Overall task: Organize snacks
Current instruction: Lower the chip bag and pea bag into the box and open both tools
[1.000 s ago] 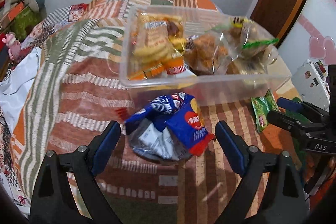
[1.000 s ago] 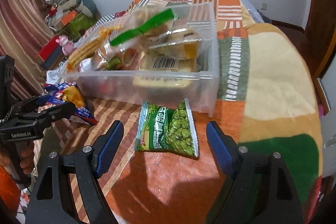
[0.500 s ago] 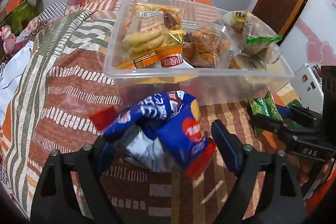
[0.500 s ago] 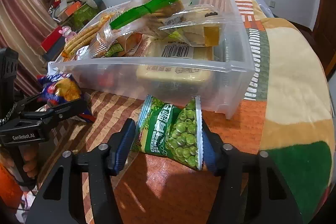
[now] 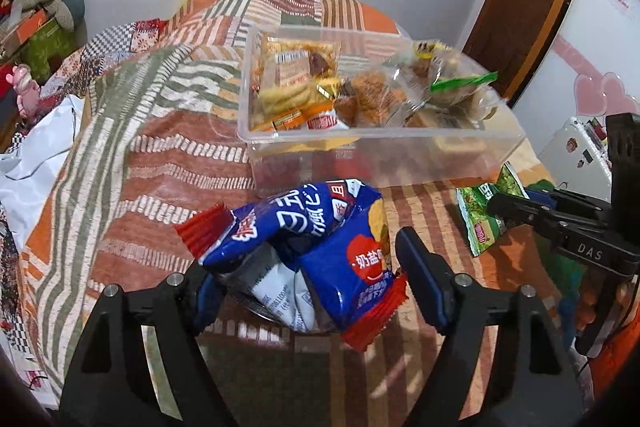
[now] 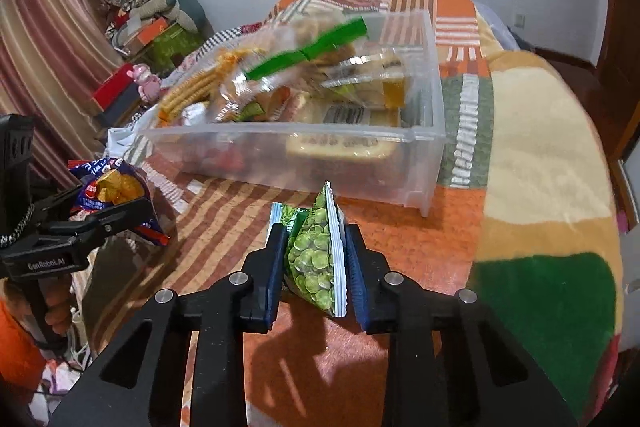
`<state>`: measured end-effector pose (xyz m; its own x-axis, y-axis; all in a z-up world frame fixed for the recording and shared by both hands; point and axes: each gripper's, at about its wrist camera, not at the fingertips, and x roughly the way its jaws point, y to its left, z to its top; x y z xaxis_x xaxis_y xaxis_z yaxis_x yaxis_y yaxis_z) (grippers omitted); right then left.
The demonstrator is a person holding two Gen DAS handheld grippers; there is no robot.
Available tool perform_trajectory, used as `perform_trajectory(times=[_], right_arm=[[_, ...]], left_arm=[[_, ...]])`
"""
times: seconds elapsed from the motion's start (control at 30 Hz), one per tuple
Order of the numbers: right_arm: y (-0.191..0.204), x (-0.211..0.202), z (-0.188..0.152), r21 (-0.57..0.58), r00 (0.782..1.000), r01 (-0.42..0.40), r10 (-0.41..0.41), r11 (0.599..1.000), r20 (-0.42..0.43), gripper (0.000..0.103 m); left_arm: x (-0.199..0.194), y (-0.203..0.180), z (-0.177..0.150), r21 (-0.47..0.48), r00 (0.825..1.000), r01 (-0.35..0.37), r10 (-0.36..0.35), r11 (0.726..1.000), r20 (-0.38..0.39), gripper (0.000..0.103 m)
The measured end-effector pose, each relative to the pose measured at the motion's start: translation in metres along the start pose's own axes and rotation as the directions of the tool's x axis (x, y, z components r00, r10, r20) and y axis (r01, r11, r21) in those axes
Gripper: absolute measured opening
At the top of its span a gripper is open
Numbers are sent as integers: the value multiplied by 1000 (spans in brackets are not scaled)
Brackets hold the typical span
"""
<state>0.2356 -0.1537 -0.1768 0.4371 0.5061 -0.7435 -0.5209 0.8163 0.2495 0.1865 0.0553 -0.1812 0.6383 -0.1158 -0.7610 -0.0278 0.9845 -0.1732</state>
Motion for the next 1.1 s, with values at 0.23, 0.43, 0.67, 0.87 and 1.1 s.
perform_trajectory(times=[0.23,0.43,0.67,0.87,1.1], right_arm=[[6,-15,9,-17,999,-12,13,1000,52,25],[12,-35,28,-27,990,-16,19,1000,140,25],[17,-45,52,-43,975,-18,27,999,222,25],[17,-31,66,-43,973,-31,40,999,226,25],[11,5,69,-24,986,-40,43,999,164,25]], left_arm=[[-26,-2,16,9,998,2,-3,1000,67,78],[-37,-7,38,34,993,12,-15,999,117,78],[-40,-12,65,36,987,22,-27,999,158,79],[-27,-13,87,34,986,31,-36,999,162,79],[6,-13,104,35,992,29,-33,999,125,79]])
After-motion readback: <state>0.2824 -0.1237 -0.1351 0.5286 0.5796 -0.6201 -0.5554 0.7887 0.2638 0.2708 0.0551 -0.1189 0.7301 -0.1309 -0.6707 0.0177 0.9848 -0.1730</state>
